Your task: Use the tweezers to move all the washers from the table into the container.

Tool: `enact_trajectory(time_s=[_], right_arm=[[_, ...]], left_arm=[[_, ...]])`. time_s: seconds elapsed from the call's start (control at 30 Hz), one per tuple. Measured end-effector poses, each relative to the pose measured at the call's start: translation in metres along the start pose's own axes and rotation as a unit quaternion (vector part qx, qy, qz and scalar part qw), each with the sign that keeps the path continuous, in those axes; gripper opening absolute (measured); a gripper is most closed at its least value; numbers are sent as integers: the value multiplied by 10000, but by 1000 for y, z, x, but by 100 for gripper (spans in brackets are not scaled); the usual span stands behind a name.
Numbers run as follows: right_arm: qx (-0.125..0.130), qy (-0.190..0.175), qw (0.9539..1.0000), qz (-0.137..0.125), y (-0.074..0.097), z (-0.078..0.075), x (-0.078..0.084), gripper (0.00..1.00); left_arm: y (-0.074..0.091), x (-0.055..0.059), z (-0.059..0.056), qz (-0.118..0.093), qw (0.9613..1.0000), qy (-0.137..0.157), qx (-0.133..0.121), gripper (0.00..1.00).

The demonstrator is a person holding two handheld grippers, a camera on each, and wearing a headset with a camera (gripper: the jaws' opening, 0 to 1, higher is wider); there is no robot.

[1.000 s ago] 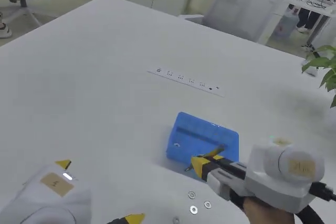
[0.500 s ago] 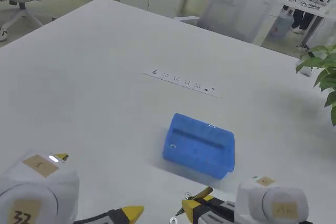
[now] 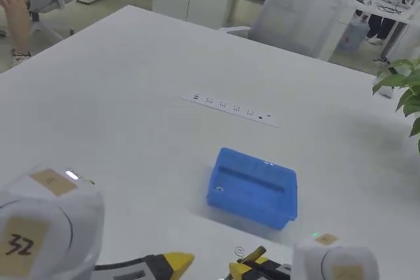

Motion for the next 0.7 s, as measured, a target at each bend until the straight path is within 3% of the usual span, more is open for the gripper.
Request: enact_trajectory(time_s=[0.2,0.4,0.7], right_arm=[[34,217,9998,9,-1,3,-1,3],[-90,82,9999,-15,1,4,-8,3],[64,232,9991,-359,10,-12,-48,3]], left_arm=[[0,-2,-2,61,9999,4,102,99],[1,-4,0,50,9999,-20,125,99],[-2,-1,3,185,9995,-128,215,99]])
Point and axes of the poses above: the centre of the closed fingertips' face, and the gripper's own axes: y roughly backward along the fingers, z roughly to its left, x roughly out of its underside, the point moved 5 cm from there along y, roughly backward along the fingers, and after that the axes turned 5 degrees about x, right-handed, at the moved point
